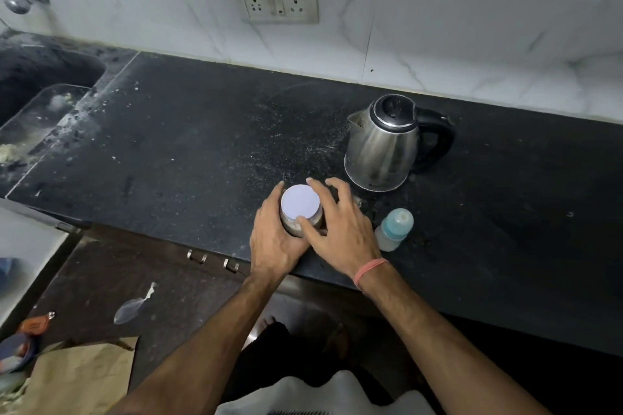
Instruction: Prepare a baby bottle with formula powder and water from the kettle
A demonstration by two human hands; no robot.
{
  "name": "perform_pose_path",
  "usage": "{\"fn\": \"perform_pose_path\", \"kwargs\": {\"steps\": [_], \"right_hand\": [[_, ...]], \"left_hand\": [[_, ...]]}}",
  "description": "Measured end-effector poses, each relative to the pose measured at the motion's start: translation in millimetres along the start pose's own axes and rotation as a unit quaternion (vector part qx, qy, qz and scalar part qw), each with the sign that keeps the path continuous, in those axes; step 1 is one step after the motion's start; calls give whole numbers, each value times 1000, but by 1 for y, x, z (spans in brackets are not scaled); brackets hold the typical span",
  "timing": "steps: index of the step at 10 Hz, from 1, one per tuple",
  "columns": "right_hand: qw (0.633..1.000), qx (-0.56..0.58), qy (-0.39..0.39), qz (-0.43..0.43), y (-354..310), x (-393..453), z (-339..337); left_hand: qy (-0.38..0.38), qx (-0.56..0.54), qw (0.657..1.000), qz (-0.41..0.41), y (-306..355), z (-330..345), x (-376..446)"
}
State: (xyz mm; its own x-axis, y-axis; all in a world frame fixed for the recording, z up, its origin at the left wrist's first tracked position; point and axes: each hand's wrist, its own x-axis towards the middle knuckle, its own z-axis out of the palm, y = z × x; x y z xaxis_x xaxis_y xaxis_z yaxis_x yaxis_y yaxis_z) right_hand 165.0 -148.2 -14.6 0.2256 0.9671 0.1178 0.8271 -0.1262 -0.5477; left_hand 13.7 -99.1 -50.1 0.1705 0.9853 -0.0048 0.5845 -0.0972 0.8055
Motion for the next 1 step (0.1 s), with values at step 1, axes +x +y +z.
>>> {"fn": "perform_pose_path", "kwargs": {"steps": [1], "right_hand": [[994, 24, 92, 47, -2, 2, -13]], "left_hand": [[28, 15, 996, 78, 7, -1, 3]]}}
